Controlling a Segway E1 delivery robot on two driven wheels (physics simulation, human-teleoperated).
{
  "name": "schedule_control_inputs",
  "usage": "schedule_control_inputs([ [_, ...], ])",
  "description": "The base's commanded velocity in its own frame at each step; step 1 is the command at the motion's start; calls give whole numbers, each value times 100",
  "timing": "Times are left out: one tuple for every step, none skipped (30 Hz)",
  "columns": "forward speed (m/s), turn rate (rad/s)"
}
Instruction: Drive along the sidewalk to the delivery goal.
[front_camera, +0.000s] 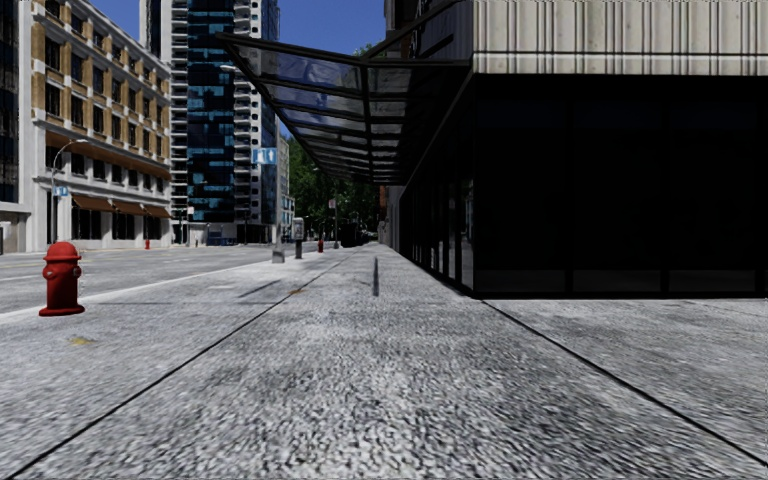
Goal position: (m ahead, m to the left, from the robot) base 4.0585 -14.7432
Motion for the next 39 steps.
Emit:
schedule_control_inputs([
  [200, 0],
  [200, 0],
  [200, 0],
  [200, 0],
  [200, 0],
  [200, 0],
  [200, -19],
  [200, -51],
  [200, -85],
  [200, -85],
  [200, -105],
  [200, -120],
  [200, -120],
  [200, -120],
  [200, -120],
  [200, -120],
  [200, -120],
  [200, -120],
  [200, -120],
  [200, -120],
  [200, -120],
  [200, -120],
  [200, -120],
  [200, -120],
  [200, -120],
  [200, -120],
  [200, -120],
  [200, -120],
  [200, -120],
  [200, -120],
  [200, -120],
  [200, -120],
  [200, -120],
  [200, -120],
  [200, -120],
  [200, -120],
  [200, -120],
  [200, -120],
  [200, -120],
])
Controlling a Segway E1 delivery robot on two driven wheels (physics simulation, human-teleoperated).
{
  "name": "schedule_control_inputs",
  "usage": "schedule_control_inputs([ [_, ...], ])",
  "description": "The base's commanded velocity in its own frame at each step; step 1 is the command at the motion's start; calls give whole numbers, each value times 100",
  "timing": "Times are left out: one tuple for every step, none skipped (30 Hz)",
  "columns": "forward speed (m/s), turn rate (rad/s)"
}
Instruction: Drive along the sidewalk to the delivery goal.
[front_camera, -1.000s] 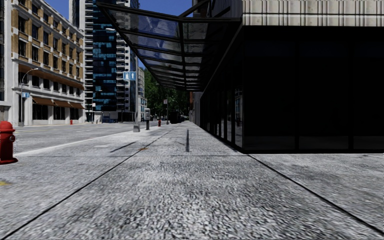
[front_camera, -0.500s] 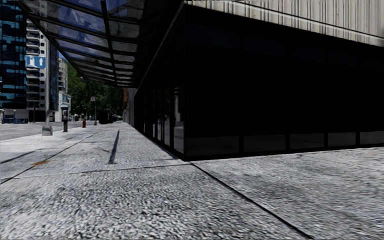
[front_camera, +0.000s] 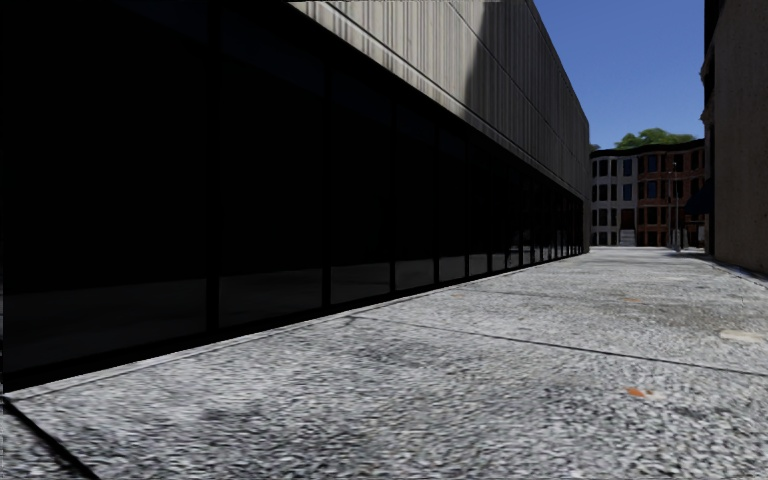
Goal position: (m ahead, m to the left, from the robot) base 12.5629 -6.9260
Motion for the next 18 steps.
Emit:
schedule_control_inputs([
  [200, -120],
  [200, -120],
  [200, -120],
  [200, -120],
  [200, -120],
  [200, -120],
  [200, -80],
  [200, -6],
  [200, 0],
  [200, 0],
  [200, 0],
  [200, 0],
  [200, 0],
  [200, 0],
  [200, 0],
  [200, 0],
  [200, 0],
  [200, 0],
])
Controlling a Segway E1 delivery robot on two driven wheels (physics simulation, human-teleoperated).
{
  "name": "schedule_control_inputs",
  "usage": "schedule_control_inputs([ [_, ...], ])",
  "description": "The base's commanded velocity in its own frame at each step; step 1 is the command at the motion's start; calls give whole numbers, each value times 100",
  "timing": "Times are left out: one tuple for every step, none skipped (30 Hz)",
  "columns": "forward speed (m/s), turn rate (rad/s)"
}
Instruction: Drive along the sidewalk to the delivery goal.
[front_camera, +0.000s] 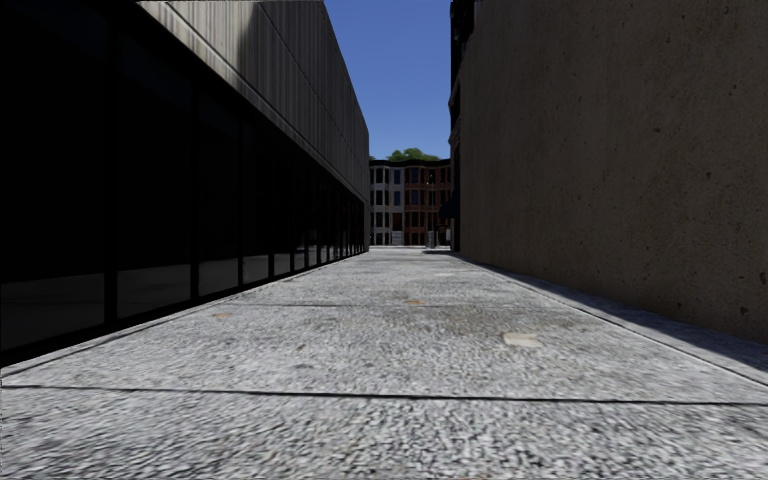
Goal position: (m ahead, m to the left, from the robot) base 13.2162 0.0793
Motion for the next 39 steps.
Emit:
schedule_control_inputs([
  [200, 0],
  [200, 0],
  [200, 0],
  [200, 0],
  [200, 0],
  [200, 0],
  [200, 0],
  [200, 0],
  [200, 0],
  [200, 0],
  [200, 0],
  [200, 0],
  [200, 0],
  [200, 0],
  [200, 0],
  [200, 0],
  [200, 0],
  [200, 0],
  [200, 0],
  [200, 0],
  [200, 0],
  [200, 0],
  [200, 0],
  [200, 0],
  [200, 0],
  [200, 0],
  [200, 0],
  [200, 0],
  [200, 0],
  [200, 0],
  [200, 0],
  [200, 0],
  [200, 0],
  [200, 0],
  [200, 0],
  [200, 0],
  [200, 0],
  [200, 0],
  [200, 0],
])
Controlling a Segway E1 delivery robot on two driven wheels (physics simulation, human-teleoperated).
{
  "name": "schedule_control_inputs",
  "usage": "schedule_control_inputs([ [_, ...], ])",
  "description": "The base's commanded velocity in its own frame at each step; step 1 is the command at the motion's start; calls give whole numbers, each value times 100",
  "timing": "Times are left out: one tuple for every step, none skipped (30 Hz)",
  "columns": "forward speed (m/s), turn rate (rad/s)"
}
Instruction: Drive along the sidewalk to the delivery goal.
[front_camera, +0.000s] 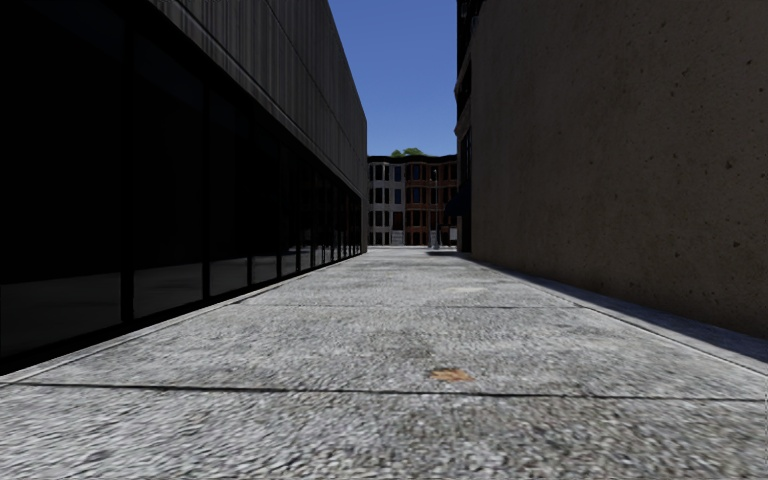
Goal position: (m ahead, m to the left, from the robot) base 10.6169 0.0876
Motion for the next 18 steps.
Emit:
schedule_control_inputs([
  [200, 0],
  [200, 0],
  [200, 0],
  [200, 0],
  [200, 0],
  [200, 0],
  [200, 0],
  [200, 0],
  [200, 0],
  [200, 0],
  [200, 0],
  [200, 0],
  [200, 0],
  [200, 0],
  [200, 0],
  [200, 0],
  [200, 0],
  [200, 0],
])
